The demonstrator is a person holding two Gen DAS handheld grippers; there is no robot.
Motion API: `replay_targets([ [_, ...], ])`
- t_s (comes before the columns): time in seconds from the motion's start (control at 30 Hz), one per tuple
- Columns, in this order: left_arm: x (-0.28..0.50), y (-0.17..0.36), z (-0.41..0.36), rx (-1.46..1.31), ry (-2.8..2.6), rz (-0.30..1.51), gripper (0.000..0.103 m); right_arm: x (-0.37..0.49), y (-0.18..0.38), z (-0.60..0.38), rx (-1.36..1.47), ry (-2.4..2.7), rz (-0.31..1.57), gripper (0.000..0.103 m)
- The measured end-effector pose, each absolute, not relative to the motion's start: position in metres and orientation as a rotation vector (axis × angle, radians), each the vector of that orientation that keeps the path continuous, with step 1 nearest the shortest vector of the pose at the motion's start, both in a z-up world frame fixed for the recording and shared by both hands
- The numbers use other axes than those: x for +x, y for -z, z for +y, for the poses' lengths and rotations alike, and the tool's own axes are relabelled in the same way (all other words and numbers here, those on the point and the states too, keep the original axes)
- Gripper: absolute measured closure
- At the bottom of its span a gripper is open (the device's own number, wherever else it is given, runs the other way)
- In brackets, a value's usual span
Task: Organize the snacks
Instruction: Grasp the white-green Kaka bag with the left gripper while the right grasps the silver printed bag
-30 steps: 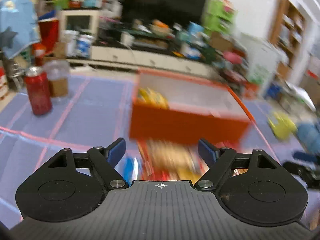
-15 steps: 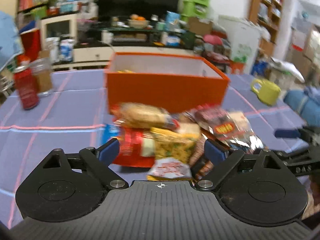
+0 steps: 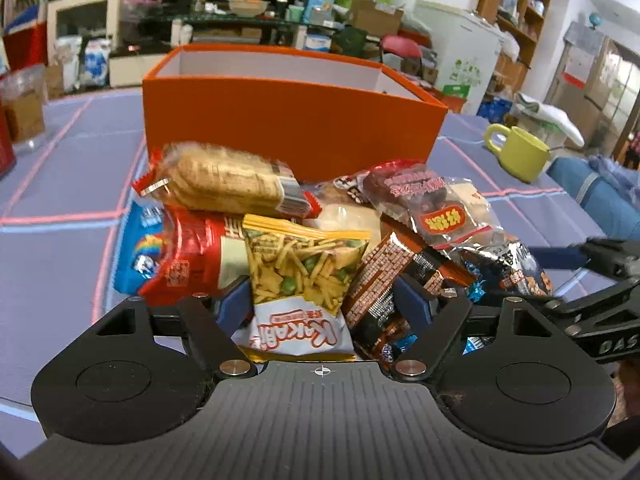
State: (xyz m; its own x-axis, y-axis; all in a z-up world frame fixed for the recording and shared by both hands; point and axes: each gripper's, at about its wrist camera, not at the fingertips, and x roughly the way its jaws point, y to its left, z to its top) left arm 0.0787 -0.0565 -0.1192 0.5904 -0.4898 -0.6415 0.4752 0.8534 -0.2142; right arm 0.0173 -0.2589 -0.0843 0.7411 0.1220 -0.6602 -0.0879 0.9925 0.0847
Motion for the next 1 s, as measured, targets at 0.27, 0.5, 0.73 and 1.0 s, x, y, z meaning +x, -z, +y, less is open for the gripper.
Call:
replay_targets([
  [0.27,0.081,0.121,-0.057,-0.066,0.568,0.766,0.054,0.024,0.091,-0.261,0.113,-0.124,0.798,0.035],
  [0.5,0.082,0.121,-0.055,-0.071,0.56,0.78,0.055,0.025,0.095,-0.263,0.14,-0.125,0.821,0.036],
  [0.73,0.079,0.119,-0.056,0.03,0.498,0.778,0.055,0.027,0.095,-0.268,0.15,-0.111,0.833,0.036],
  [1.0,0.08,0.126,-0.055,0.078,0.437,0.799,0.055,0.027,0.095,-0.27,0.149,-0.089,0.852,0.035],
])
